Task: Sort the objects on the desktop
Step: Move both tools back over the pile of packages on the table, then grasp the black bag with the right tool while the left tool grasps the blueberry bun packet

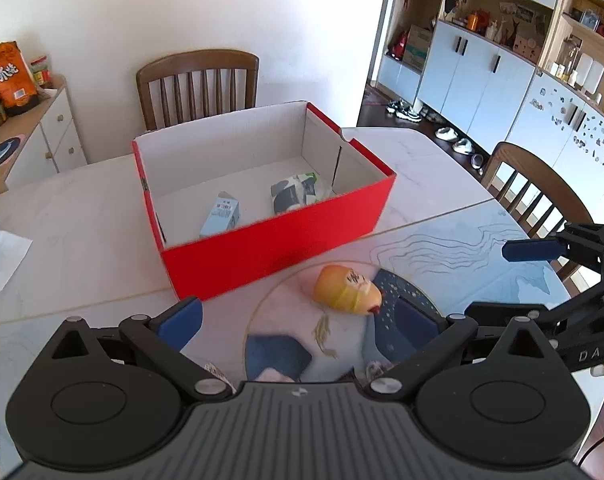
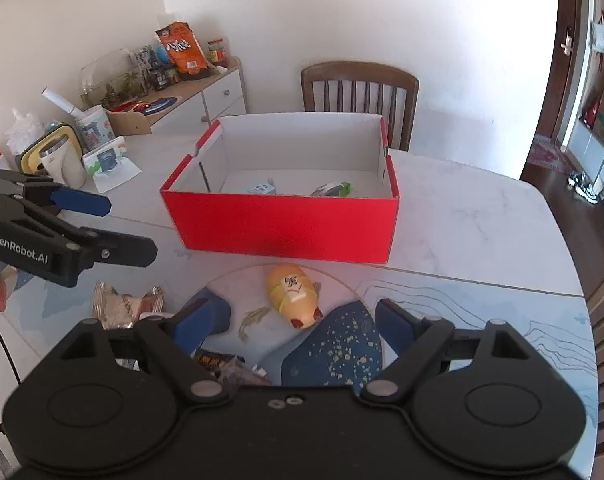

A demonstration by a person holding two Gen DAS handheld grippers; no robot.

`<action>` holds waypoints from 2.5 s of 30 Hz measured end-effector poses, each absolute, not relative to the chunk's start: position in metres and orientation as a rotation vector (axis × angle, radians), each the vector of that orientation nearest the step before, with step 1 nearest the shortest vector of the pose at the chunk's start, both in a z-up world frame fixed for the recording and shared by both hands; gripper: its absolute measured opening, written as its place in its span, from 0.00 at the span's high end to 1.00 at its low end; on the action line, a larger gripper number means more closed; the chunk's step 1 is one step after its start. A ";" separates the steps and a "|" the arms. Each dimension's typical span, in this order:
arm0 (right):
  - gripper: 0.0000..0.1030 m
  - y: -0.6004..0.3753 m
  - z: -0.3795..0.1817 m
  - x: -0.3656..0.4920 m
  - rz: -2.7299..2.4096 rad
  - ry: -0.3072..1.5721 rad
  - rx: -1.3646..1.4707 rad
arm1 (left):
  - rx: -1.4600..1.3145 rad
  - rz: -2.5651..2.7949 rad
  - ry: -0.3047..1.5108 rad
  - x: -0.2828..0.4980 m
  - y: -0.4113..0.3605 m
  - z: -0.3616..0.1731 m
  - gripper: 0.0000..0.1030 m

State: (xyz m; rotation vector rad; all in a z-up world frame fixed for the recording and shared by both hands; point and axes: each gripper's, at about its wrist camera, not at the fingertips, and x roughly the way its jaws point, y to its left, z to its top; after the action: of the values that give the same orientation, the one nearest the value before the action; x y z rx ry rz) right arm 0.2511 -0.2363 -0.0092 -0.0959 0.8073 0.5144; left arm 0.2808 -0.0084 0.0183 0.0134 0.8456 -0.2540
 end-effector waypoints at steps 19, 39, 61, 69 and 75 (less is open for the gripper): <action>0.14 -0.243 -0.027 0.207 0.478 0.756 -0.074 | -0.053 -0.167 0.834 0.188 -0.015 -0.027 0.00; 0.14 -0.211 -0.078 0.209 0.392 0.825 -0.069 | -0.043 -0.069 0.907 0.168 -0.007 -0.091 0.00; 0.30 -0.187 -0.114 0.225 0.345 0.912 -0.044 | -0.078 -0.053 0.902 0.169 0.002 -0.115 0.01; 0.45 -0.184 -0.115 0.225 0.371 0.928 -0.037 | -0.093 -0.086 0.897 0.170 0.002 -0.114 0.20; 0.53 -0.185 -0.112 0.225 0.388 0.935 -0.020 | -0.122 -0.097 0.904 0.170 0.008 -0.111 0.33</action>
State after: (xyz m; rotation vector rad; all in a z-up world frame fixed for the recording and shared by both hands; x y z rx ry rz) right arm 0.2246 -0.1855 -0.1125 -0.0200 0.9354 0.3883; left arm 0.1703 0.0079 -0.1107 -0.1216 0.9042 -0.0966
